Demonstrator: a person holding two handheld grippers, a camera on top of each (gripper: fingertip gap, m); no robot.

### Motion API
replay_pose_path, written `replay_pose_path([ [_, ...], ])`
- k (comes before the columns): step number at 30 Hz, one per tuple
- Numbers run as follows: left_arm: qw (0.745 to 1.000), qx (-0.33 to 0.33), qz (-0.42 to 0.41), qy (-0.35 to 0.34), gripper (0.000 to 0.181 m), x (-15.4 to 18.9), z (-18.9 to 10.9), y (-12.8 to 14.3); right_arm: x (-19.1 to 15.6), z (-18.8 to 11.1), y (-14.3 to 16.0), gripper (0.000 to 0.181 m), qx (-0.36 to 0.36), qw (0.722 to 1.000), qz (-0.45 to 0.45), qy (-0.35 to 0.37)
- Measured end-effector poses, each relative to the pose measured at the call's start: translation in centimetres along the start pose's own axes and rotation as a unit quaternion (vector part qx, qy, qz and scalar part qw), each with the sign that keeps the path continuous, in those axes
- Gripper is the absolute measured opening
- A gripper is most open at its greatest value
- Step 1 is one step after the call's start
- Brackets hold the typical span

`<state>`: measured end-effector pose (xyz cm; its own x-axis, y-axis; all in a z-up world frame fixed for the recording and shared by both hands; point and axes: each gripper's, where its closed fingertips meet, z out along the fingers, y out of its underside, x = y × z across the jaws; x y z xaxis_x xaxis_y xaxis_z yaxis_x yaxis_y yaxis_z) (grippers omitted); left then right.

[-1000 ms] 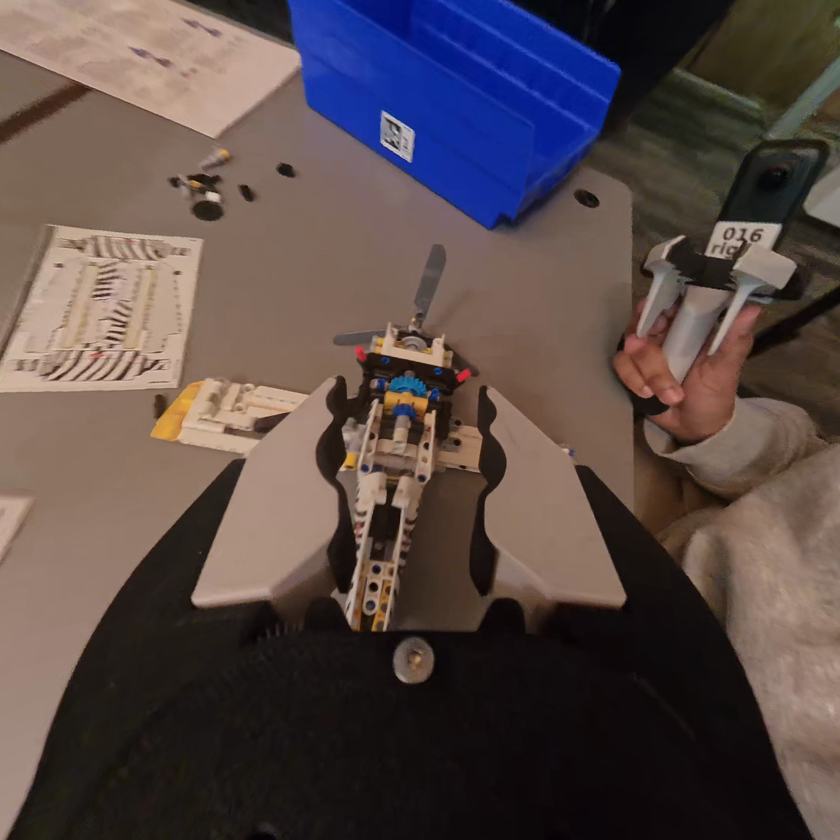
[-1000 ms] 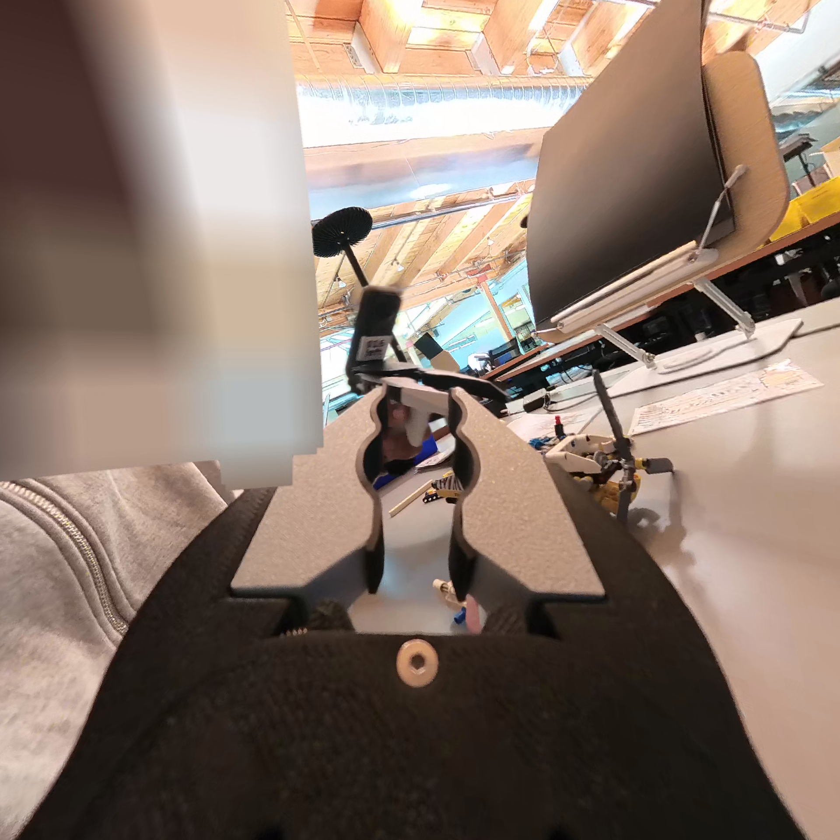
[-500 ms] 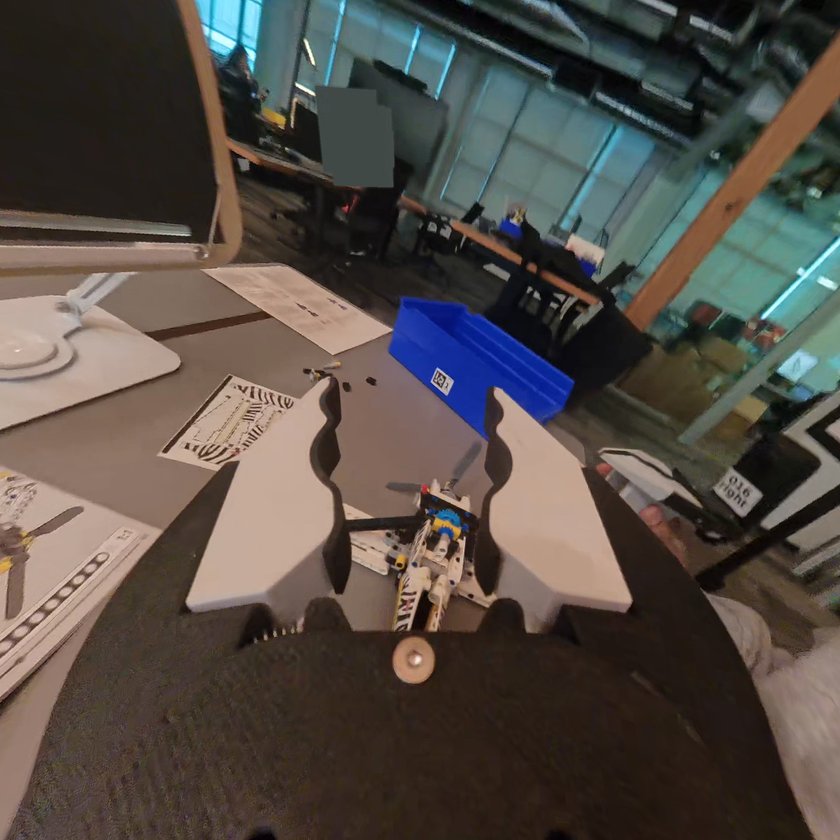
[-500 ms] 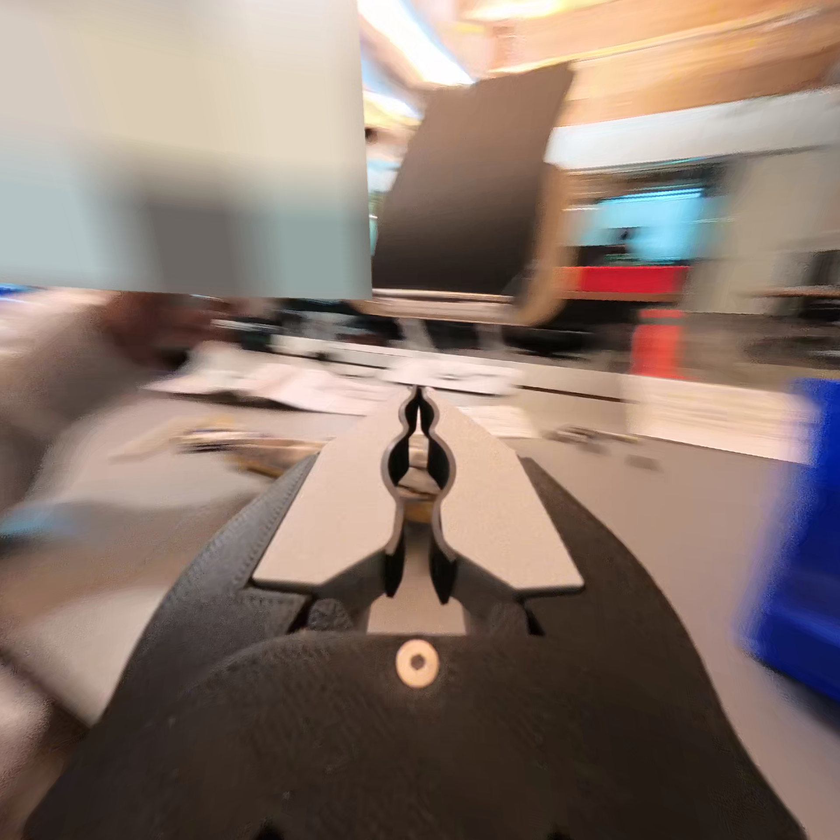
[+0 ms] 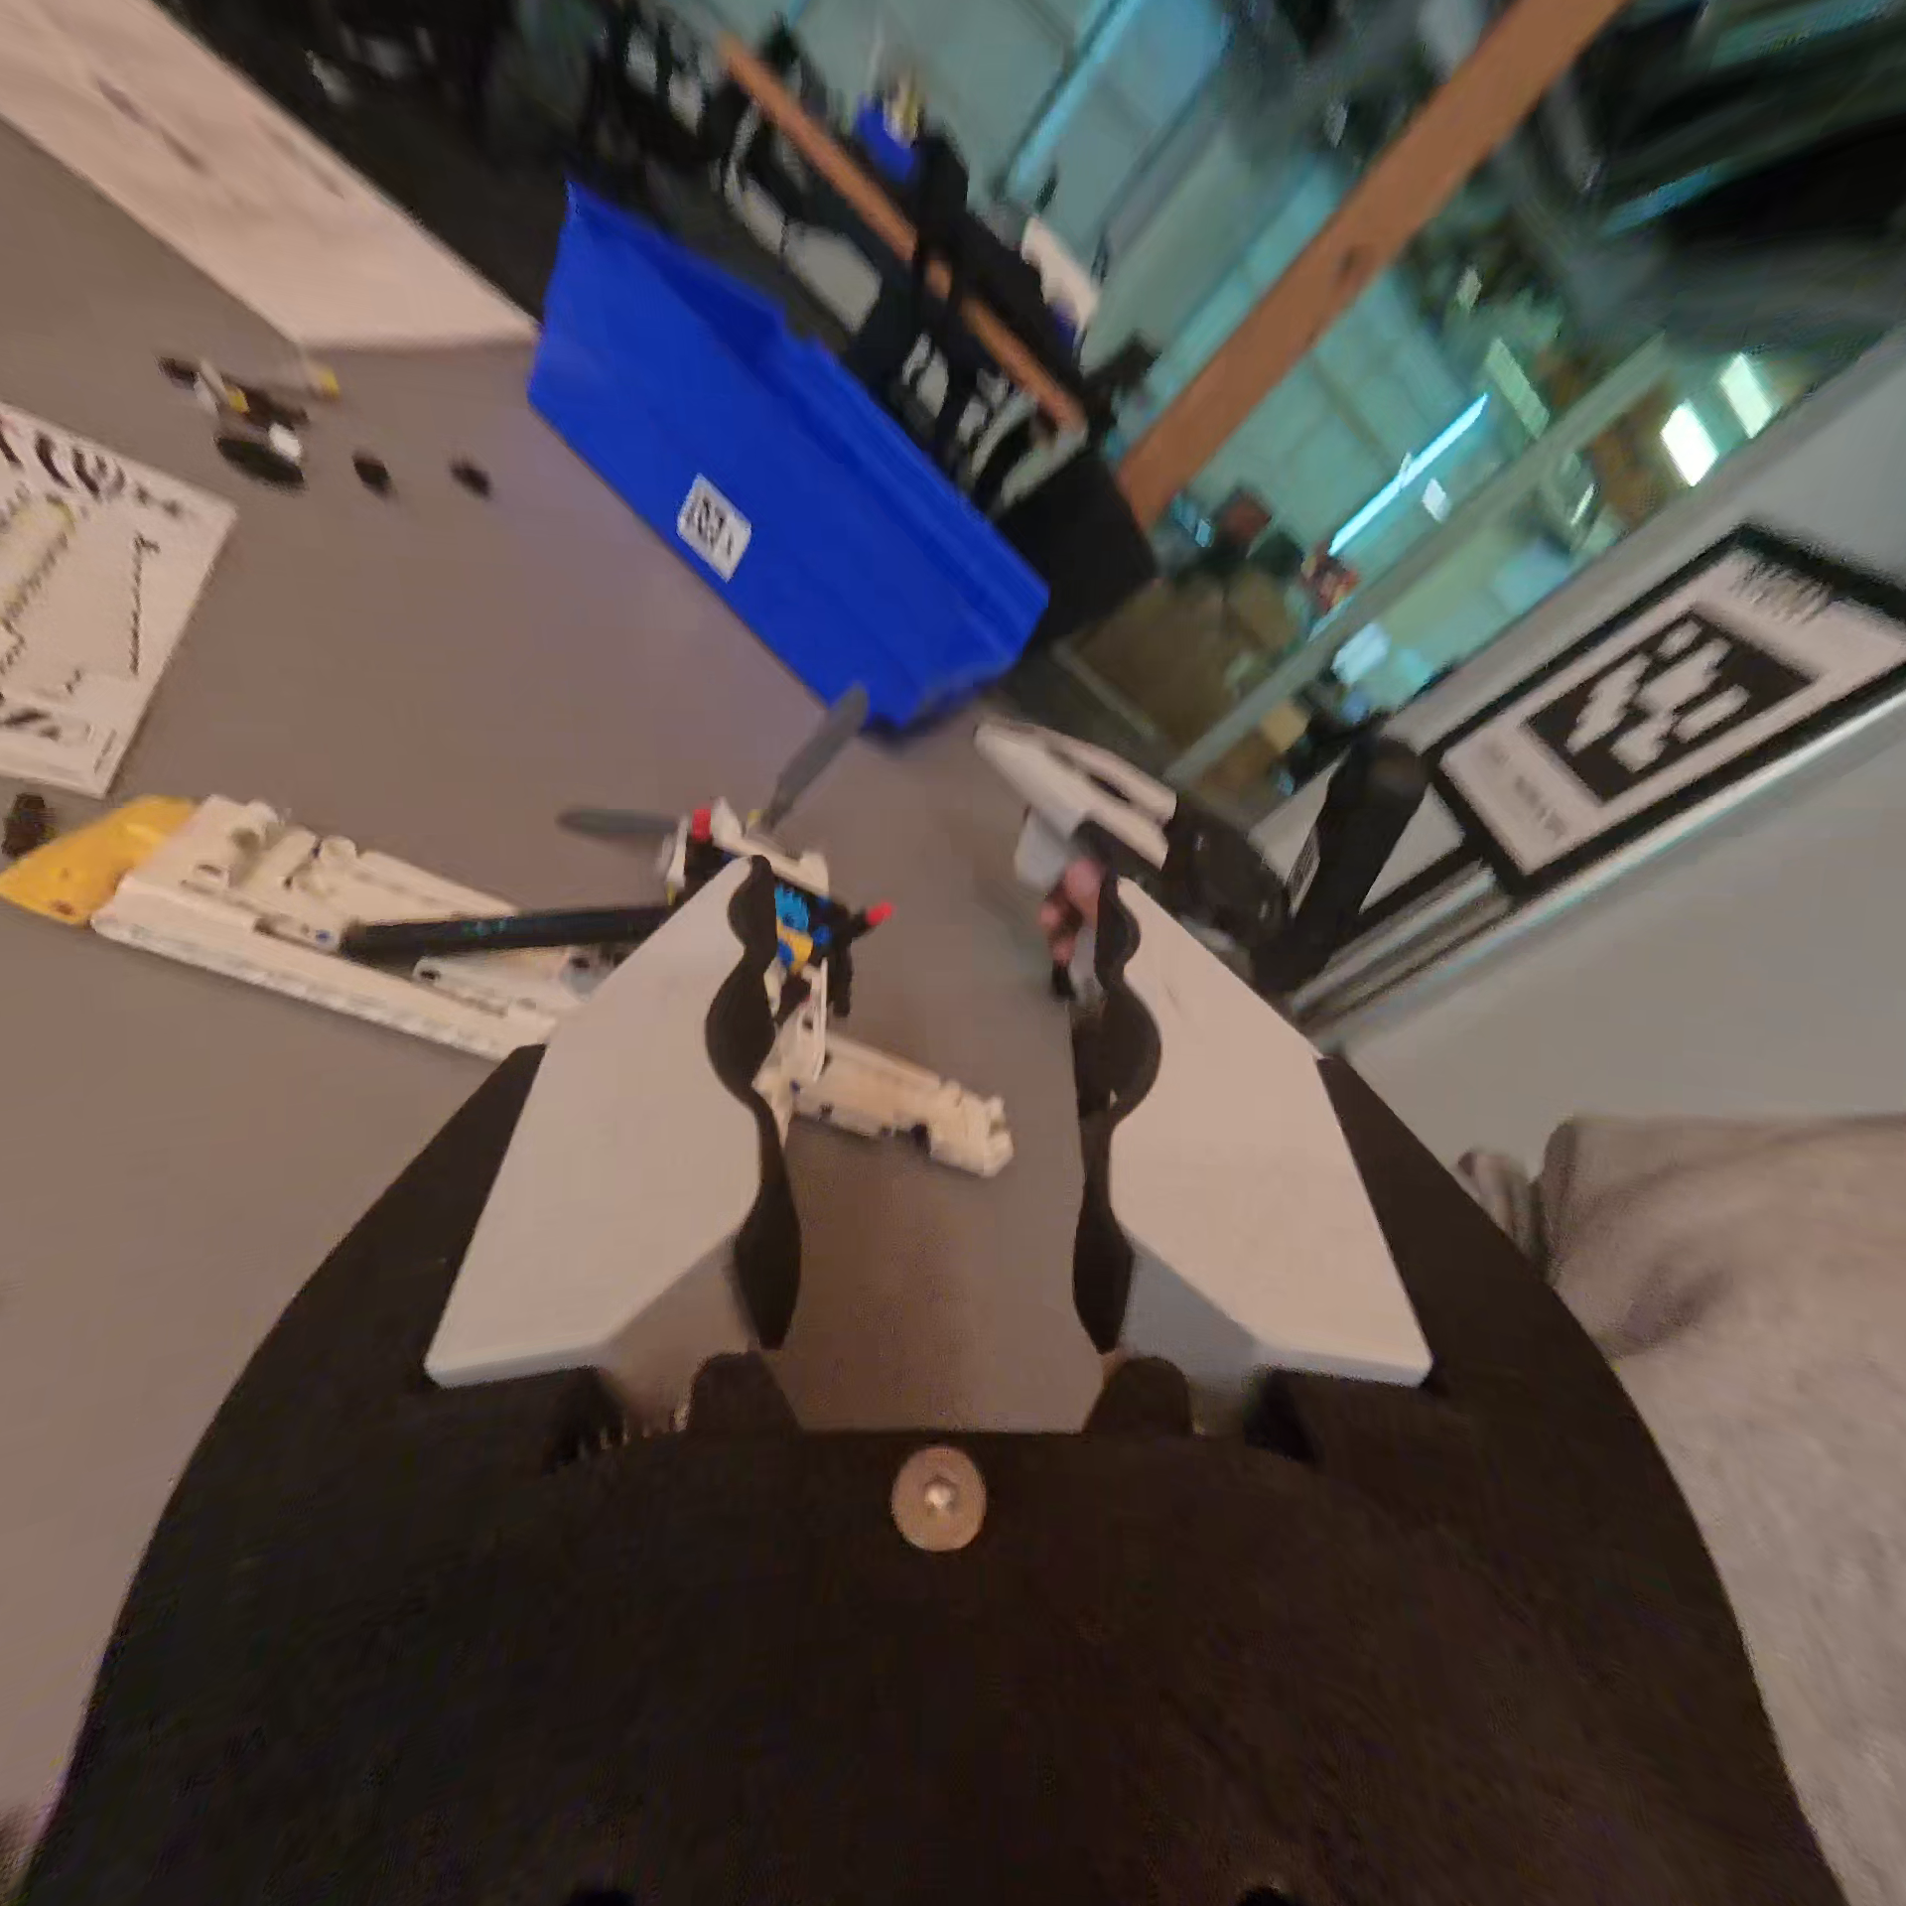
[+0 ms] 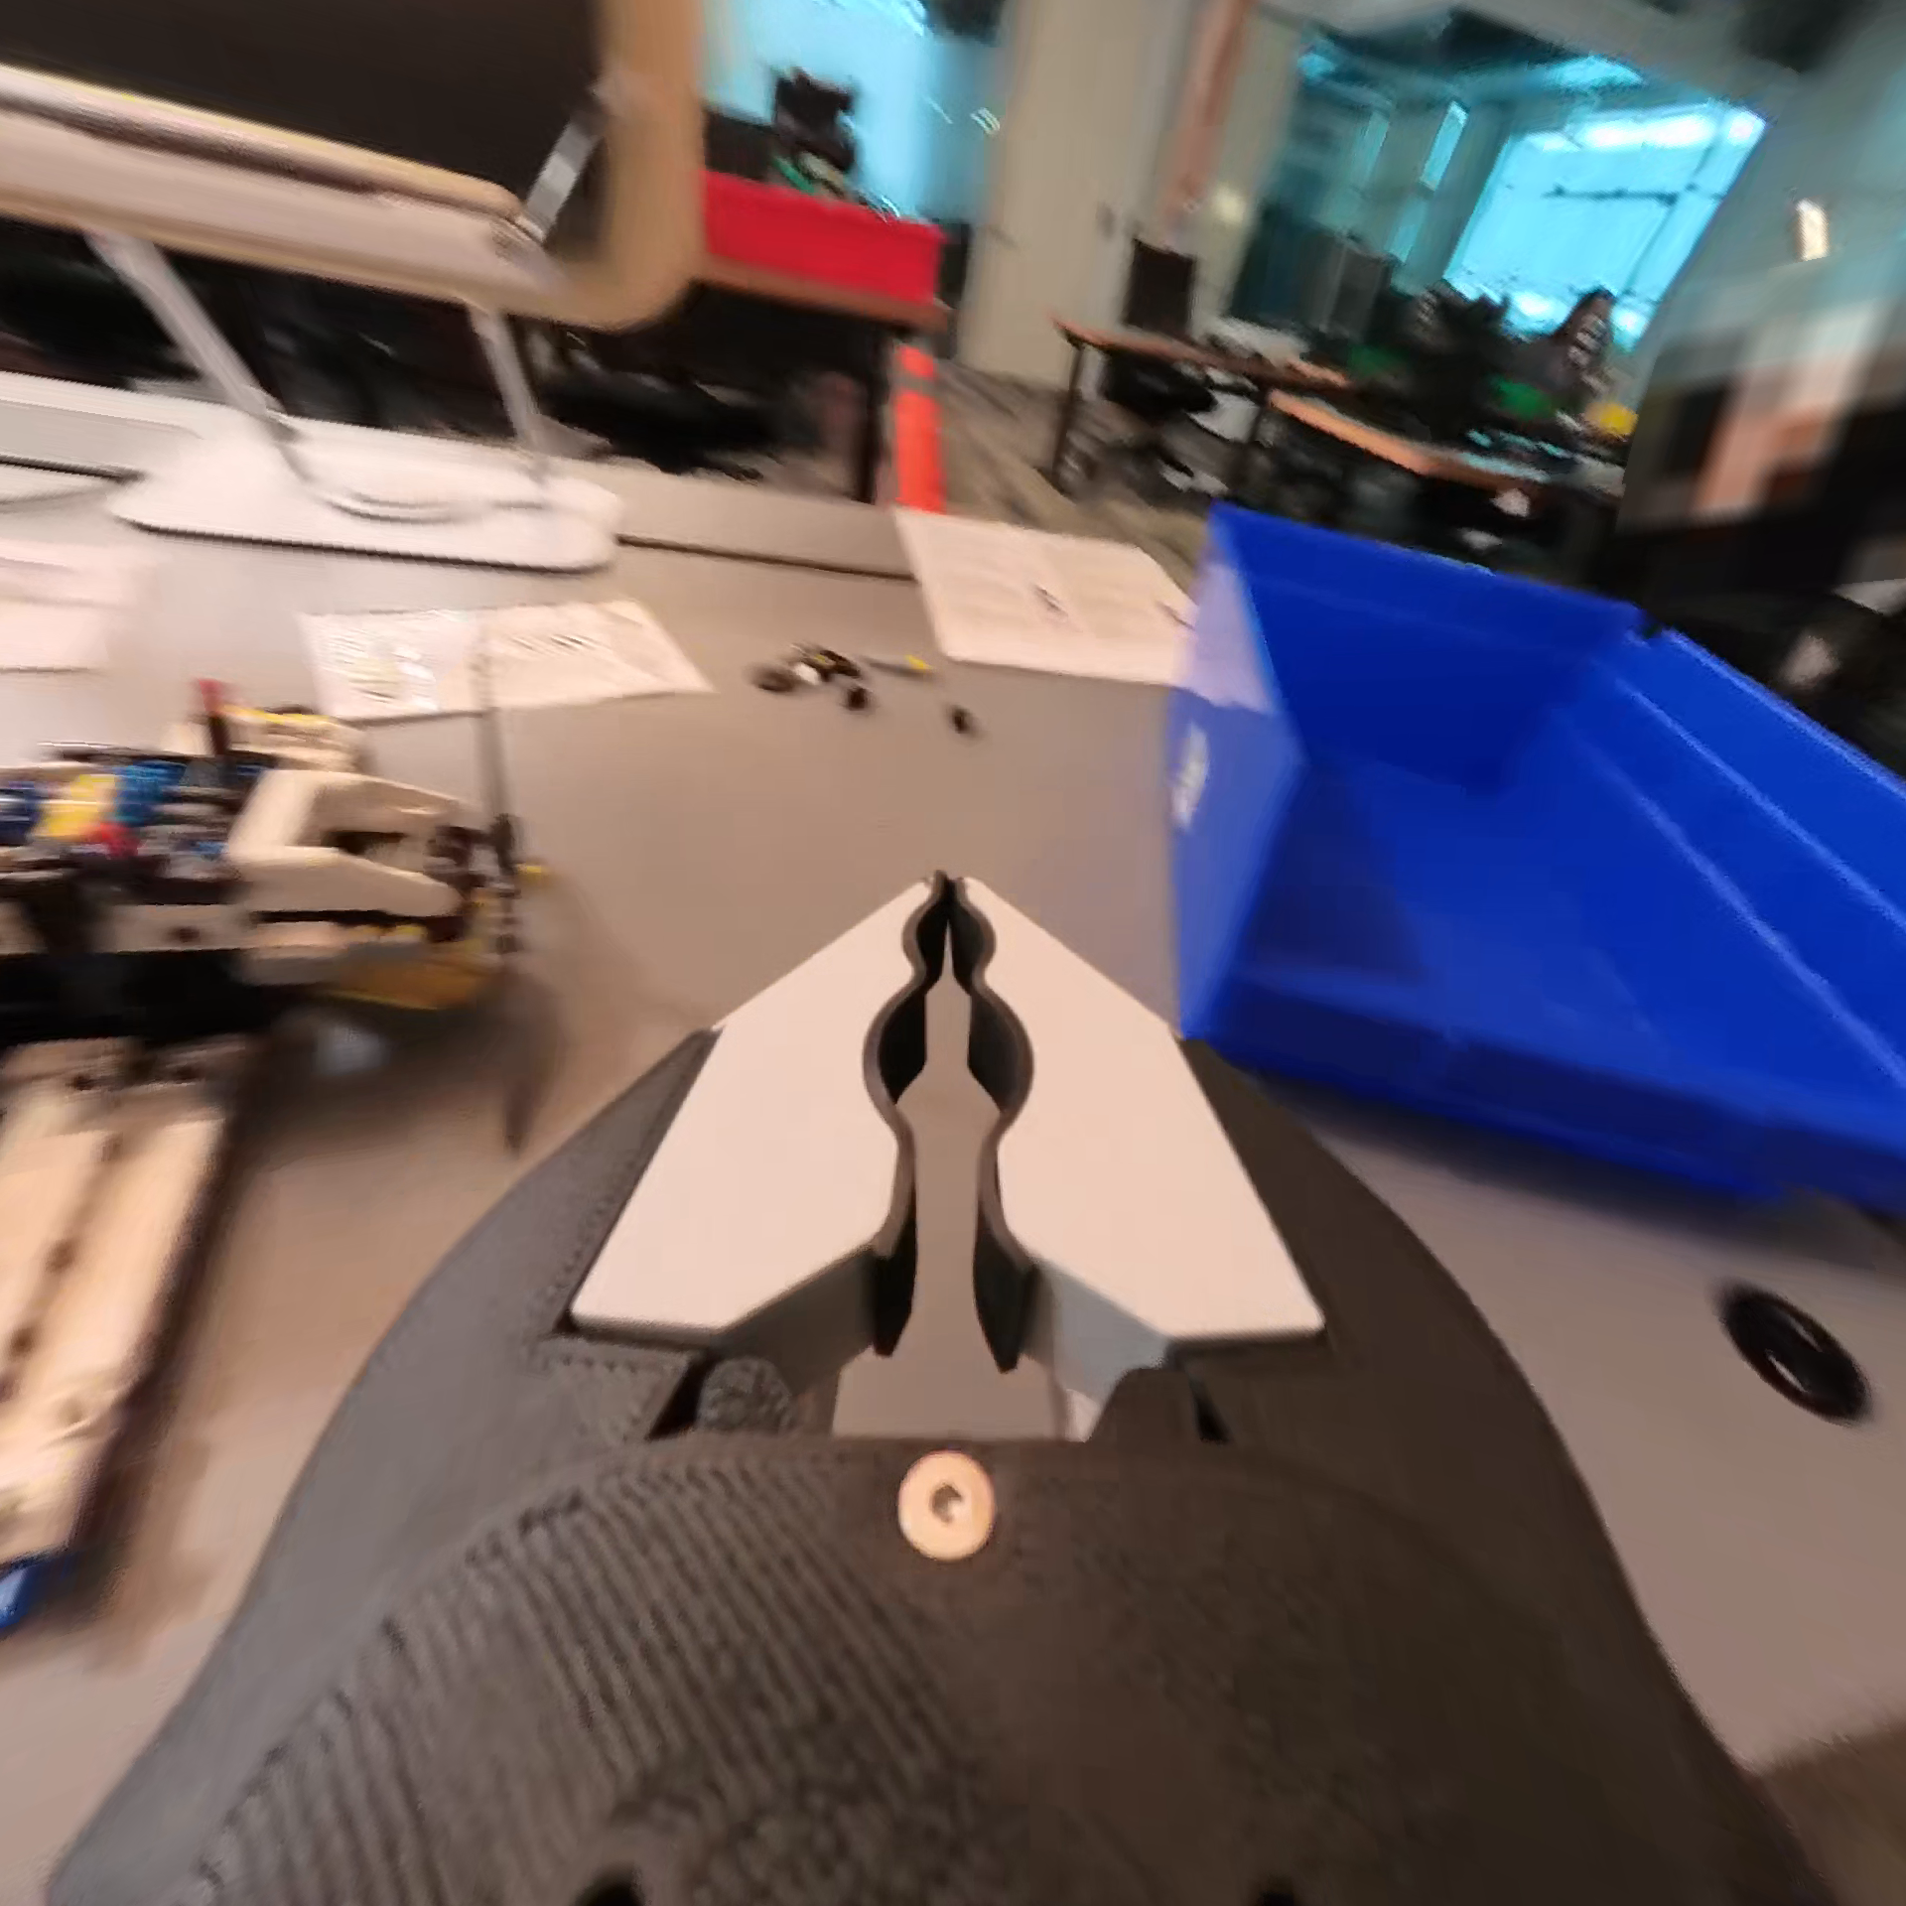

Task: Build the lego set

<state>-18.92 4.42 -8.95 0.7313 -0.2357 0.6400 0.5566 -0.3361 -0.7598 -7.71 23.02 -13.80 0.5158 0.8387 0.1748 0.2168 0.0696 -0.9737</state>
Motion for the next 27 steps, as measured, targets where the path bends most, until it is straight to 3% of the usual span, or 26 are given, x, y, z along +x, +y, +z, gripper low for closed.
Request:
replay_pose_path([
  [2, 0.999, -0.030, 0.012, 0.001, 0.060, 0.4, -0.2, 0.8, 0.7, 0.3, 0.5, 0.000, -0.019, 1.000, 0.003, 0.013],
  [8, 0.998, 0.002, -0.022, 0.066, 0.061, 2.4, -0.7, -0.3, -0.7, 2.6, 3.5, 0.000, -0.129, 0.990, -0.002, -0.063],
  [19, 0.996, 0.022, -0.072, 0.045, 0.061, 0.3, -0.8, -0.6, -2.4, 3.1, 3.6, 0.000, -0.130, 0.981, -0.022, -0.139],
  [27, 0.995, 0.018, -0.087, 0.051, 0.060, 0.2, 0.0, -0.1, -2.4, 2.7, 2.8, 0.000, -0.109, 0.978, 0.029, -0.177],
])
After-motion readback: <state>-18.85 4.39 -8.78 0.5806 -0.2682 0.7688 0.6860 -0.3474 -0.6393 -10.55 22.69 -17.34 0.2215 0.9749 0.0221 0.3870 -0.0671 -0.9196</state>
